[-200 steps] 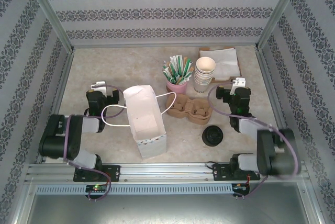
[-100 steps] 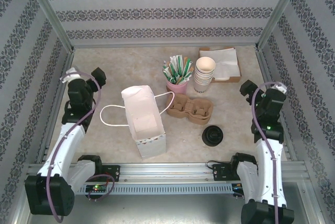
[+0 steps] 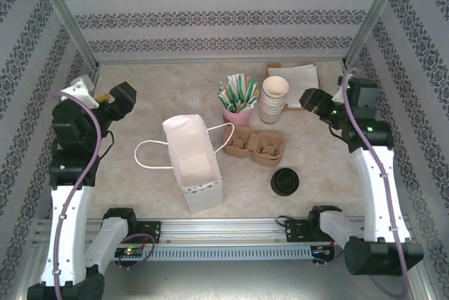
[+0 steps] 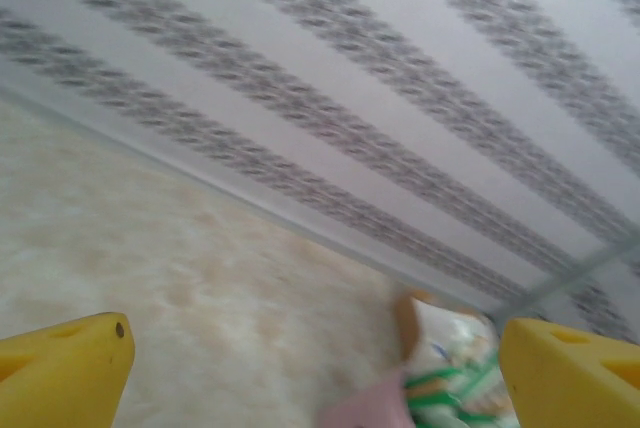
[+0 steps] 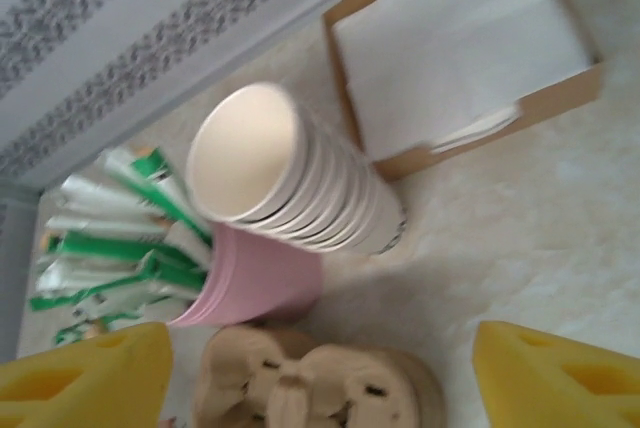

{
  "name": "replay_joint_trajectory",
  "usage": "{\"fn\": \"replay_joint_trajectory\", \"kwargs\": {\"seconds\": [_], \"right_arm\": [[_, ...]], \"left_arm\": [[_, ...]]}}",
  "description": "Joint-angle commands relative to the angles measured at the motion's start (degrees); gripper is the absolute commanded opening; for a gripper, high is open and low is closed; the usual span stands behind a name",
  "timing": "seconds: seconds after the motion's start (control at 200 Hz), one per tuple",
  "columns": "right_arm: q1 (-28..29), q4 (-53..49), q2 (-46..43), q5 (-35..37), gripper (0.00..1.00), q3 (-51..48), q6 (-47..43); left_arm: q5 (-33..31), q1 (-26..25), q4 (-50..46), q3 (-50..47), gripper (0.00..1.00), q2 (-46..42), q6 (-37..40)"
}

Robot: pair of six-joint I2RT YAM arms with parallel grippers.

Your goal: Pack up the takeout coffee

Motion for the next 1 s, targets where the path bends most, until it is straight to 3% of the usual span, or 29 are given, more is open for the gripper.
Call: {"fn": "replay_joint_trajectory", "kwargs": {"seconds": [0.0,0.065,0.235,0.51,0.994], "right_arm": [[4.3,-4.7,3.0,5.4,0.72,3.9,-2.3],[6.2,-4.3,5.1,7.5,0.62,4.9,-2.0],[8.7,-2.0,11.1,10.5,0.6,7.3,-0.5],[9.2,3.7,20.6,11.1,0.51,11.3,3.9],[9.7,7.1,27.3,10.9,0.39,13.4,5.2]], "left_arm": [[16.0,0.3,-3.5,2.8,0.94,2.9,2.2],[20.1,0.3,-2.5,2.2,0.94,3.8,1.8],[25.4,-0.8,-4.7,2.0,0.9,5.7,3.9],[24.1,-4.3,-14.3,5.5,0.87,8.1,11.0],[20.3,-12.5,-13.0,6.5,0.81,10.4,12.8]]}}
